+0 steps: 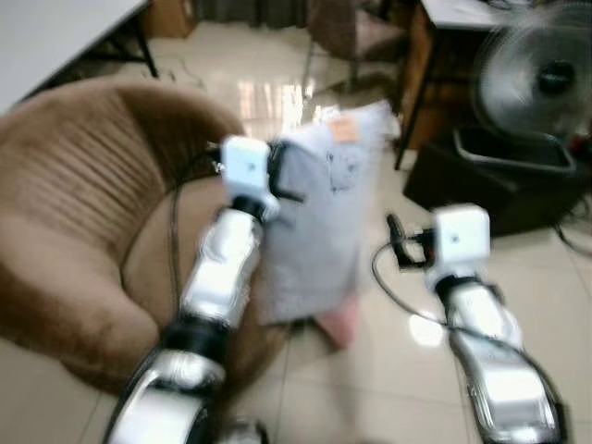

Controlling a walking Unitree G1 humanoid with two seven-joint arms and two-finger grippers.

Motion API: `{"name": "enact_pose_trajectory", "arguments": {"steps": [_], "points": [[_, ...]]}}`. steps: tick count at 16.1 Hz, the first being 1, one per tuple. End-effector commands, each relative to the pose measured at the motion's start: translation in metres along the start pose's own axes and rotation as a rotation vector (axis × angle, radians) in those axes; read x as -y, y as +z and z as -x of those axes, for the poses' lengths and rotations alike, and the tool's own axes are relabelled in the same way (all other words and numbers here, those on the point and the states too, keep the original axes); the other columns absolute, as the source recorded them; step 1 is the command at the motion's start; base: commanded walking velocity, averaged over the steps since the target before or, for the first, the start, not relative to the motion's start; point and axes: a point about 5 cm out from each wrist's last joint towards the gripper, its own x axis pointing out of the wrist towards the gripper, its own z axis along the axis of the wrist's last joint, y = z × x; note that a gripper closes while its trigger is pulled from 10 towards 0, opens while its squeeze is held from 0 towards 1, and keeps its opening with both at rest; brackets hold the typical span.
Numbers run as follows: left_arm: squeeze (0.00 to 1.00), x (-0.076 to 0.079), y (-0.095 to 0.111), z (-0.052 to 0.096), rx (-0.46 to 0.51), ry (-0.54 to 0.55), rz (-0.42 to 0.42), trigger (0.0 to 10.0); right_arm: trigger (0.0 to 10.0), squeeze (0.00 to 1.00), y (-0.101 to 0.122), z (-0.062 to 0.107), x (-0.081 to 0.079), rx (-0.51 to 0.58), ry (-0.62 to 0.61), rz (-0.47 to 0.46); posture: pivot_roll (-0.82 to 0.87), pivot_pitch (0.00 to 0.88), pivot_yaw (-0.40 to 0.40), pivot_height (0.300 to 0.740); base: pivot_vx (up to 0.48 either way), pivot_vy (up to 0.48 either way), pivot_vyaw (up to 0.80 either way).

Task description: Move the pillow to the sofa from floor

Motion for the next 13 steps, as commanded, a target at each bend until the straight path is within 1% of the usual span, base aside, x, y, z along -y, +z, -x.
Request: {"name": "enact_pose_trajectory", "arguments": {"steps": [1,4,9,10,12,13], "points": [[0.00,0.000,0.024,-0.007,0.088,0.019,-0.013,10.0,10.0,0.00,-0.005,0.001,0.000,-0.020,0.033,0.020,-0.09,0.042,0.032,0.740,0.431,0.000,0.00],[0.00,-0.006,0.027,-0.005,0.079,0.030,-0.054,10.0,10.0,0.00,-0.006,0.000,-0.006,-0.019,0.083,0.047,-0.08,0.036,0.033,0.740,0.431,0.000,0.80],[0.00,-0.005,0.031,0.003,0.054,0.002,-0.120,10.0,10.0,0.00,-0.012,0.004,-0.009,-0.035,0.119,0.038,-0.06,0.035,0.043,0.740,0.413,0.000,0.80],[0.00,-0.003,0.029,0.006,0.033,-0.010,-0.126,10.0,10.0,0.00,-0.013,0.007,-0.012,-0.037,0.144,0.035,-0.06,0.034,0.045,0.740,0.000,0.000,0.80],[0.00,0.000,0.023,0.011,-0.017,-0.034,-0.142,10.0,10.0,0.00,-0.017,0.011,-0.016,-0.052,0.165,-0.006,-0.07,0.033,0.052,0.740,0.000,0.000,0.00],[0.00,0.002,0.020,0.013,-0.040,-0.049,-0.154,10.0,10.0,0.00,-0.018,0.012,-0.016,-0.058,0.176,0.009,-0.07,0.032,0.053,0.740,0.000,0.000,0.00]]}}
